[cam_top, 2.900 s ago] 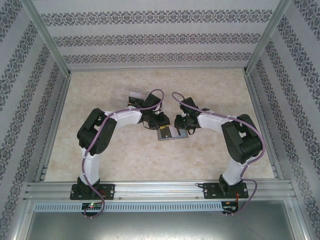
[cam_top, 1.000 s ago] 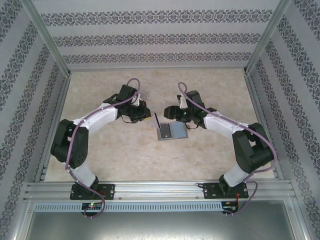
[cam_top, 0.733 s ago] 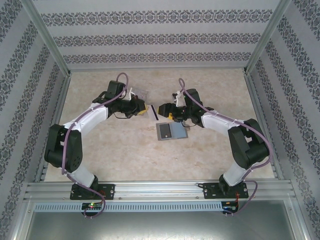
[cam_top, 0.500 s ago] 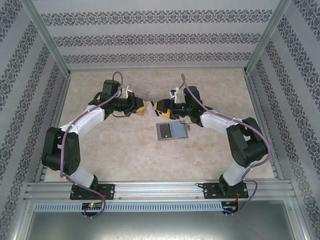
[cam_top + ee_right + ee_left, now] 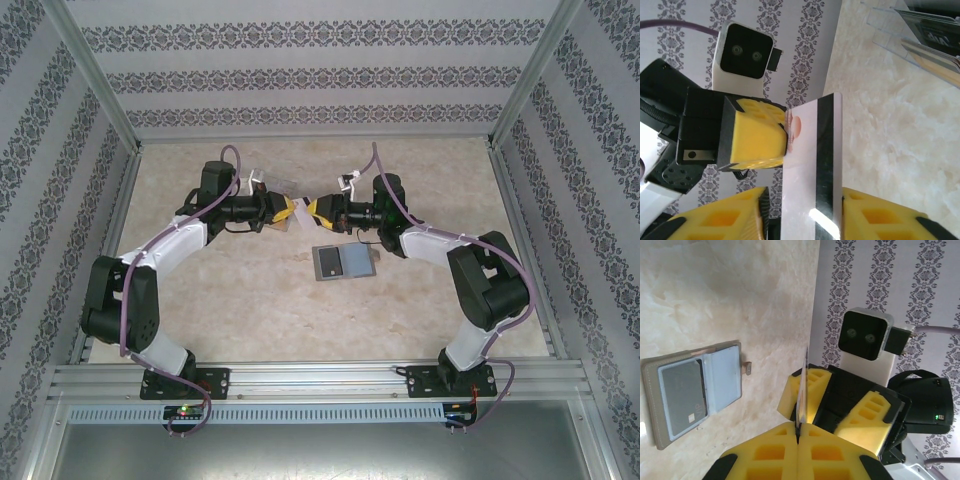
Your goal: Take the credit cards out of the card holder
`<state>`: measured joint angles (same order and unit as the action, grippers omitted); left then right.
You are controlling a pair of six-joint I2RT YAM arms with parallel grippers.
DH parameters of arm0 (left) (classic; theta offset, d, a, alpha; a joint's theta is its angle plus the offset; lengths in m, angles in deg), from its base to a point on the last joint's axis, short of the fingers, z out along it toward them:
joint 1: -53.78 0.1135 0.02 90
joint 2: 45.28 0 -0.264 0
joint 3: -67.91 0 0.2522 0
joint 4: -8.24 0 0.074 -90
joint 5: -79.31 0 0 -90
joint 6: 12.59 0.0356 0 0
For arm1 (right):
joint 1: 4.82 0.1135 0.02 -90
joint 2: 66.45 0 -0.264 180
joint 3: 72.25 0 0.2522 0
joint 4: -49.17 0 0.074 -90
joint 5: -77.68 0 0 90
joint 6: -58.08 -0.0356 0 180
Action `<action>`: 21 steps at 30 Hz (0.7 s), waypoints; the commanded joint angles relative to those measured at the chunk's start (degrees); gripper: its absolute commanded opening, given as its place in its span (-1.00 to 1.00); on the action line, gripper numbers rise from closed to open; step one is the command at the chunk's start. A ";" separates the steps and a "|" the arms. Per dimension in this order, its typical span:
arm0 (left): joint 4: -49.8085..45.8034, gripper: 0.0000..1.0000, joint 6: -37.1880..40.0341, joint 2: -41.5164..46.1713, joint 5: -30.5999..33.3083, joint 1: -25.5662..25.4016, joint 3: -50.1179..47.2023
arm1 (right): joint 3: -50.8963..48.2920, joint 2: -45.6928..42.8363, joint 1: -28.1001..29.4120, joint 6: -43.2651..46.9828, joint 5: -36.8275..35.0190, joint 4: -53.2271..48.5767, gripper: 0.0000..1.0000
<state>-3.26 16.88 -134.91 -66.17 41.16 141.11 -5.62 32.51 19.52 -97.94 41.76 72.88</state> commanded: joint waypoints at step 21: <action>-50.78 0.81 29.05 14.20 35.20 7.71 7.31 | 13.23 0.80 6.00 46.46 -30.00 -43.98 -1.00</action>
<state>-42.45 38.19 -122.47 -39.90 46.51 147.34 2.14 32.62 22.64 -66.26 22.79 40.35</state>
